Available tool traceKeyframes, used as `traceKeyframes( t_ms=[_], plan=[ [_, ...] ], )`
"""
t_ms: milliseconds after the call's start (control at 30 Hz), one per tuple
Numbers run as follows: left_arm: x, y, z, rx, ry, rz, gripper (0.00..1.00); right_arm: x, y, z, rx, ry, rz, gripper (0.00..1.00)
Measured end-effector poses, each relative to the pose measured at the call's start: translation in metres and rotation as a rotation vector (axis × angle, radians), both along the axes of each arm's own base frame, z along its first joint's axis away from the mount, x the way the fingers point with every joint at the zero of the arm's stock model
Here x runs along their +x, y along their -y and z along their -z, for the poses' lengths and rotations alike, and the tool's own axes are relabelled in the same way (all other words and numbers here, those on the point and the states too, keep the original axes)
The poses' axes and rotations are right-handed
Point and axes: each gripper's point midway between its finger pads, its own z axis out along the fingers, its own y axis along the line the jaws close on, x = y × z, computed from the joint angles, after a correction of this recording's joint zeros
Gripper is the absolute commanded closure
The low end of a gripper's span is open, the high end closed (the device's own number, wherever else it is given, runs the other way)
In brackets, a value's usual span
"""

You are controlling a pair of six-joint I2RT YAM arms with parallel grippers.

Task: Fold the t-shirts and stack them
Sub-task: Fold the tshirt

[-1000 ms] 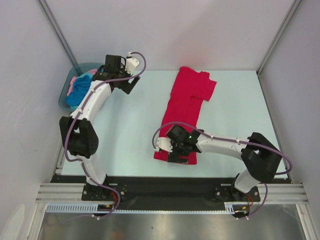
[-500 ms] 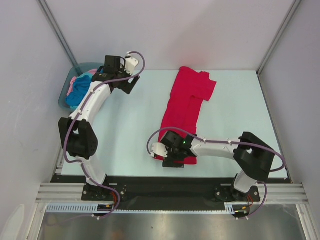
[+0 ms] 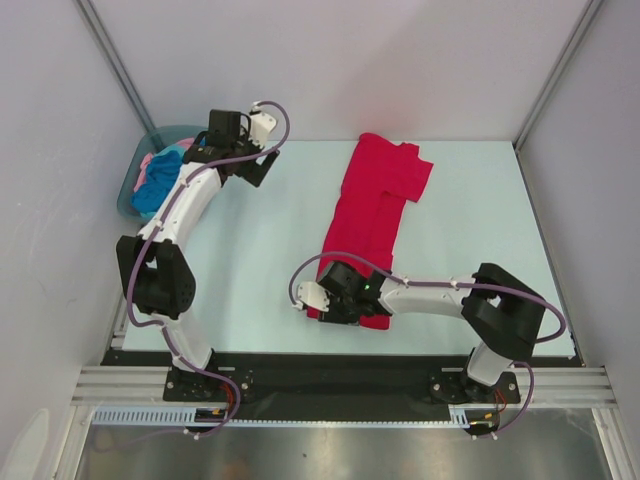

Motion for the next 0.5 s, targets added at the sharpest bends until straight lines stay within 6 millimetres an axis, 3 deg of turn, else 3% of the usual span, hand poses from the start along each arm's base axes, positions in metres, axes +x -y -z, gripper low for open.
traceKeyframes(
  t_ms=[33,67,133,333,500],
  plan=[
    [0.001,0.000,-0.001,0.002,0.003,0.002,0.00,-0.001,0.001,0.001,-0.003,-0.004,0.001,0.62],
    [0.001,0.000,-0.003,0.002,0.008,0.003,0.00,-0.002,0.001,0.002,-0.007,-0.009,-0.003,0.85],
    [0.003,-0.001,-0.009,0.009,0.024,0.002,0.00,-0.005,0.004,0.003,-0.021,-0.020,-0.015,1.00],
    [0.012,-0.005,-0.031,0.039,0.080,0.003,0.00,-0.018,0.015,-0.006,-0.069,-0.188,-0.061,1.00],
    [0.022,-0.005,-0.042,0.060,0.106,0.010,0.00,-0.012,0.007,-0.055,-0.003,-0.368,-0.105,1.00]
  ],
)
